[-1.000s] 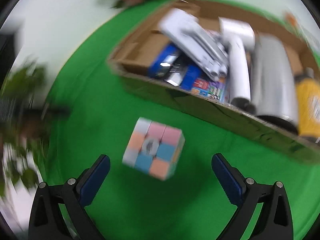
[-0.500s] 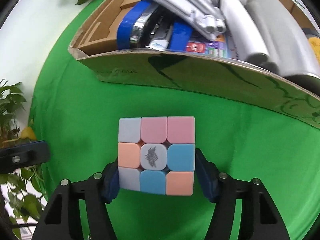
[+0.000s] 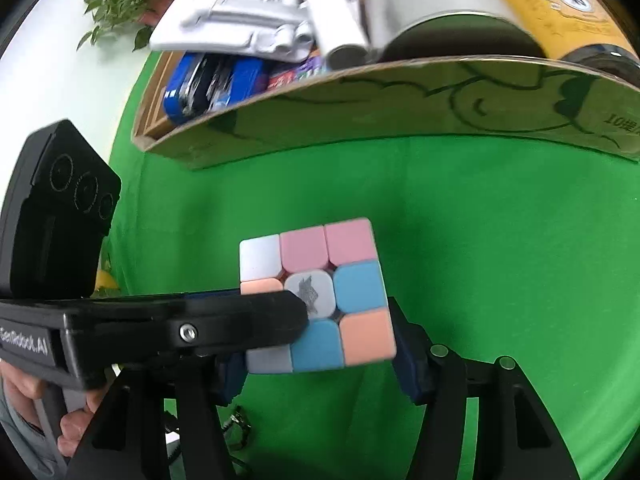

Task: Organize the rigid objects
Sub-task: 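Lift the Rubik's cube and carry it over the box with the right gripper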

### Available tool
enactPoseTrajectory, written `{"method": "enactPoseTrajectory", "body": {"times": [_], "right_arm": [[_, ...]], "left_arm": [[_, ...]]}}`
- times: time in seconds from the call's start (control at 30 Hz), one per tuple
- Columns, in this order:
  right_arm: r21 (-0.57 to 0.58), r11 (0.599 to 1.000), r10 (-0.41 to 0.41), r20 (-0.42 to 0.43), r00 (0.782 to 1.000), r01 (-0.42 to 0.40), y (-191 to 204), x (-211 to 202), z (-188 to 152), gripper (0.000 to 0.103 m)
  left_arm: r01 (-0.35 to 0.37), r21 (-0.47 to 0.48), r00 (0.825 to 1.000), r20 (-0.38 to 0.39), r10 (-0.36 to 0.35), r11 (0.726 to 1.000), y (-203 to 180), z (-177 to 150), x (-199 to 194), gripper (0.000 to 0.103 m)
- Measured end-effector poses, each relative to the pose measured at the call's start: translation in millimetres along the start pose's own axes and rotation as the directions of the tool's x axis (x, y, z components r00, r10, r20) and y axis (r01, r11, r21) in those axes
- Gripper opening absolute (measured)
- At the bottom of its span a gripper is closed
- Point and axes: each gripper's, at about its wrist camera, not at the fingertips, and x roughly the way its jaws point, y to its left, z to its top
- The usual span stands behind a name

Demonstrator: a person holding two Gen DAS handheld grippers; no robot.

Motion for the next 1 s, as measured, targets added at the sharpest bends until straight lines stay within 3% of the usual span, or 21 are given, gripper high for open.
{"method": "enactPoseTrajectory", "body": {"times": [0.2, 0.43, 0.63, 0.77, 1.0], "right_arm": [[0.028, 1.000, 0.011, -0.002, 1.000, -0.011, -0.9, -12.7, 1.8, 0.057], [0.071, 0.989, 0.126, 0.037, 0.991, -0.128, -7.2, -51.4, 12.3, 0.056], [0.004, 0.987, 0.158, 0.121, 0.980, -0.160, 23.6, -89.3, 33.2, 0.056], [-0.085, 0.981, 0.190, 0.217, 0.957, -0.176, 40.9, -140.3, 55.2, 0.056], [-0.127, 0.977, 0.205, 0.354, 0.912, -0.171, 43.6, -192.7, 118.6, 0.056]], "left_arm": [[-0.003, -0.037, 1.000, 0.017, 0.004, 0.999, -4.3, -1.6, -3.1, 0.059], [0.066, -0.114, 0.997, 0.058, -0.059, 0.991, -3.6, -8.5, -22.0, 0.061], [0.040, -0.007, 0.987, 0.153, -0.039, 0.999, -43.9, -6.1, -59.2, 0.060], [0.013, 0.093, 0.974, 0.226, -0.033, 0.996, -76.5, 2.8, -98.2, 0.060], [-0.020, 0.228, 0.965, 0.260, -0.041, 0.973, -128.8, 56.9, -121.7, 0.060]]}}
